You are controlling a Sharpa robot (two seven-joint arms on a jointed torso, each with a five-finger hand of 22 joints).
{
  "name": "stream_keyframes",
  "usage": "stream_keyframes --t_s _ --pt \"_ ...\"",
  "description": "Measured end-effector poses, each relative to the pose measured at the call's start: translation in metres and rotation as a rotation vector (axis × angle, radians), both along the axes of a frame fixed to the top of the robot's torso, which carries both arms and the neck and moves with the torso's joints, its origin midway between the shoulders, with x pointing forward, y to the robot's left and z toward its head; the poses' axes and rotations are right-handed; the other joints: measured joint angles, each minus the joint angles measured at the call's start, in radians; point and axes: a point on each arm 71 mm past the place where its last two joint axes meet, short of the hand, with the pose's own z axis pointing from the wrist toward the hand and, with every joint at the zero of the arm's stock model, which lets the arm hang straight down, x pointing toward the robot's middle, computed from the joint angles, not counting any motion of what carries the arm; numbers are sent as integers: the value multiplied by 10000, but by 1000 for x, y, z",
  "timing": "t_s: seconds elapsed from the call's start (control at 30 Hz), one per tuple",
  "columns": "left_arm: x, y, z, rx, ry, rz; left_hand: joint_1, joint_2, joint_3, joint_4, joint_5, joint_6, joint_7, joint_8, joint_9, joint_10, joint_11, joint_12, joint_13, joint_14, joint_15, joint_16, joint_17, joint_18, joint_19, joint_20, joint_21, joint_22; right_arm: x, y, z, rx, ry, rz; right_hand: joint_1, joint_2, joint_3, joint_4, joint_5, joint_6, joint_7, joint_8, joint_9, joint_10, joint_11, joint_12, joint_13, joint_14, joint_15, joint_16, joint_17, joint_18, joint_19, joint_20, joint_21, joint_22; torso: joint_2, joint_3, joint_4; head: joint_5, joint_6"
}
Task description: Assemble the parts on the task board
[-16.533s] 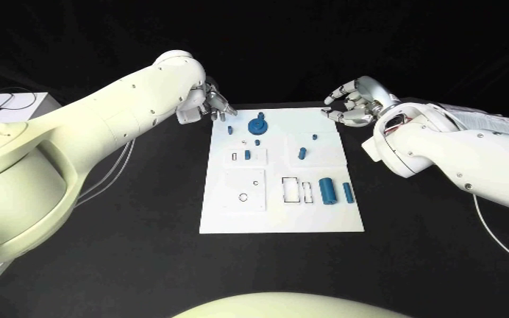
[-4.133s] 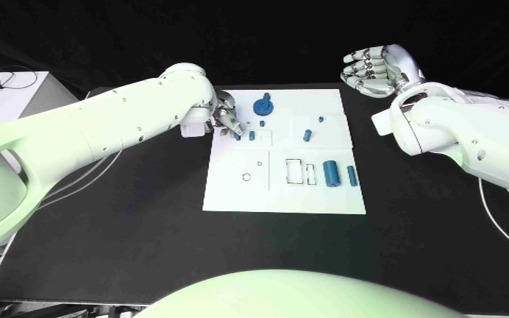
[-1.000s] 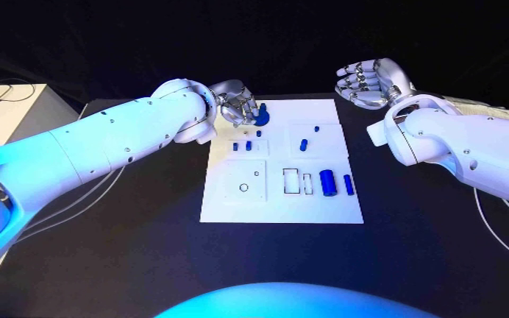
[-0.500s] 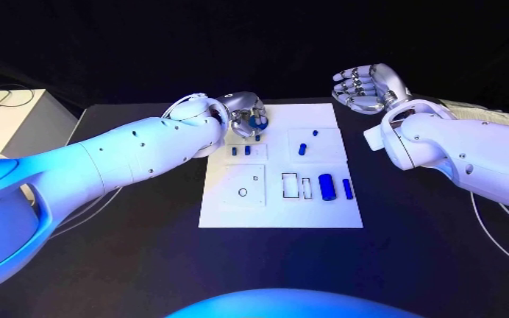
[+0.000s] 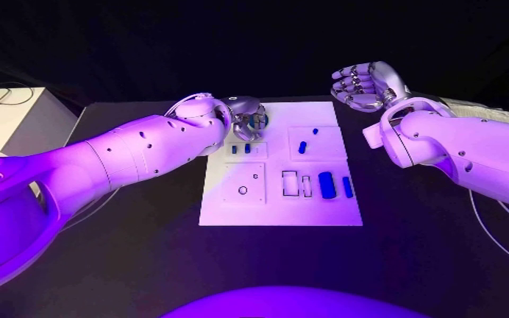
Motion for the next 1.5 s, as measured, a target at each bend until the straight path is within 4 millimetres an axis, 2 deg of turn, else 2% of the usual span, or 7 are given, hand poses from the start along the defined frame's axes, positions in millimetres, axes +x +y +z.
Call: stream_keyframes --t_s 0.37,0.67,0.87,0.97,1.1,1.5 --pt "1 -1 -4 464 199 75 11 10 -12 12 0 88 88 0 -47 27 26 0 -54 54 54 164 14 -1 108 35 140 154 0 1 0 18 11 37 0 0 0 0 0 0 0 0 0 0 0 0 -10 0 0 0 -10 -1 0 0 0 -13 -7 -3 -5 5 -2" --pt "4 -5 -6 629 128 160 253 253 151 -139 0 195 126 -51 -131 185 66 0 -123 127 53 458 147 -2 346 49 467 462 -1 3 0 35 18 83 0 0 0 0 0 0 0 0 1 0 0 0 -9 0 0 0 -10 -1 -1 0 0 -13 11 -4 -16 -6 3" --pt "5 -6 -7 679 120 205 312 311 264 -167 0 272 119 -51 -153 288 69 0 -163 196 52 582 223 -1 446 52 647 634 -1 3 0 40 25 99 0 0 0 1 0 -1 0 0 1 0 0 0 -8 -1 0 0 -9 -1 -1 0 0 -12 8 2 -12 -27 -26" --pt "5 -5 -8 697 140 225 311 311 311 -195 0 283 107 -51 -169 342 15 -41 -180 255 41 657 298 -1 526 25 723 738 -1 3 0 42 29 108 0 0 0 1 0 -1 0 0 -6 -1 0 0 -8 -1 1 -38 -20 0 0 0 0 -26 6 3 -12 -37 -45" --pt "6 -5 -9 719 171 242 311 311 311 -195 0 283 107 -83 -183 378 51 -41 -192 268 53 714 336 0 536 35 806 810 -1 4 0 44 32 114 0 0 0 1 0 0 0 0 -10 -1 0 0 -8 -1 1 -39 -26 0 -1 0 0 -35 0 6 -11 -45 -58" --pt "7 -5 -10 753 235 274 309 309 380 -265 0 355 107 -100 -220 521 -20 -39 -217 301 19 773 353 -1 570 0 870 902 -1 4 0 49 41 138 0 0 0 1 0 -1 -1 0 -10 -1 0 0 -7 -1 1 -39 -25 -1 -1 1 0 -34 -8 7 3 -64 -81"
